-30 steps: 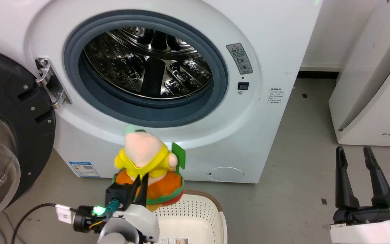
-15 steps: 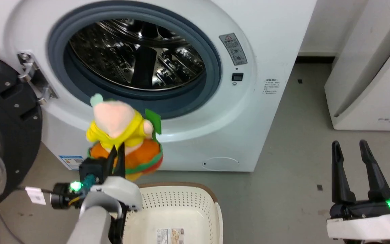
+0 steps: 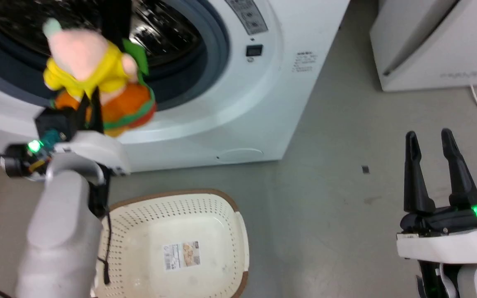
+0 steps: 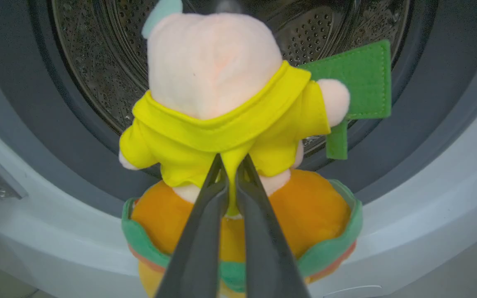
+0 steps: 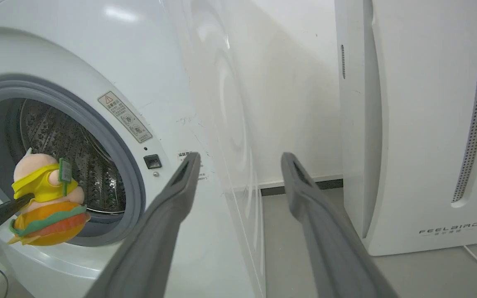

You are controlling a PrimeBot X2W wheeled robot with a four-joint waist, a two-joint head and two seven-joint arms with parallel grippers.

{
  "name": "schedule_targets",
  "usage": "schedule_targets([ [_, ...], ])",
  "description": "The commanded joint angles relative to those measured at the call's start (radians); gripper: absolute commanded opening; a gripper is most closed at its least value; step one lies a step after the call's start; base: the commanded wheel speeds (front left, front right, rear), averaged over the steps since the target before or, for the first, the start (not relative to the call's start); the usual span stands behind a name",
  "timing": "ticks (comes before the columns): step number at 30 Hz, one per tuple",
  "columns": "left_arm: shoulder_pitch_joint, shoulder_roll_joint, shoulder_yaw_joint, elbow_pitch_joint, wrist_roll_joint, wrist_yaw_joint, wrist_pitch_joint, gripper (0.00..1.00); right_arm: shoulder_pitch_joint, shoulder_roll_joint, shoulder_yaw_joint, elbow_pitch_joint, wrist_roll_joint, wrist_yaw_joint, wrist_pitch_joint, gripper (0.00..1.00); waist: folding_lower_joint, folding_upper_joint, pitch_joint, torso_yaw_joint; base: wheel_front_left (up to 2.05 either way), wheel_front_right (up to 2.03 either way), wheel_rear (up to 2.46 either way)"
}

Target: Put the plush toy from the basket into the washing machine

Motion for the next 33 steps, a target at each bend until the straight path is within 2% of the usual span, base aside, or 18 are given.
schedule_targets([
  [1,-0.062,0.023,0.015,0.018,0.009,-0.01,-0.006,0.0,-0.029,0.0,0.005,-0.006,0.012,-0.001,-0.004,1.0,-0.0001,0.0,0.078,-0.06,0.0,0.0,0.0],
  [5,-0.163,0.05,0.028,0.059,0.02,-0.011,-0.006,0.0,-0.063,0.0,0.017,-0.011,0.026,-0.001,-0.004,1.0,-0.0001,0.0,0.136,-0.094,0.0,0.0,0.0],
  [20,-0.52,0.219,0.075,0.268,0.03,-0.016,-0.006,0.0,-0.142,0.0,0.039,-0.023,0.079,-0.001,-0.004,1.0,-0.0001,0.0,0.307,-0.209,0.0,0.0,0.0],
  [28,-0.634,0.262,0.082,0.348,0.027,-0.009,-0.006,0.0,-0.163,0.0,0.052,-0.025,0.094,-0.001,-0.004,1.0,-0.0001,0.0,0.352,-0.233,0.0,0.0,0.0],
  [29,-0.64,0.265,0.079,0.354,0.03,-0.005,-0.006,0.45,-0.165,0.0,0.053,-0.025,0.094,-0.001,-0.004,1.0,-0.0001,0.0,0.354,-0.233,0.0,0.0,0.0],
  [30,-0.644,0.266,0.077,0.36,0.032,-0.001,-0.006,1.0,-0.166,0.0,0.053,-0.024,0.094,-0.001,-0.004,1.0,-0.0001,0.0,0.355,-0.232,0.0,0.0,0.0],
  [33,-0.643,0.262,0.068,0.368,0.038,0.001,-0.006,1.0,-0.17,0.0,0.057,-0.027,0.083,-0.001,-0.004,1.0,-0.0001,0.0,0.349,-0.227,0.0,0.0,0.0],
])
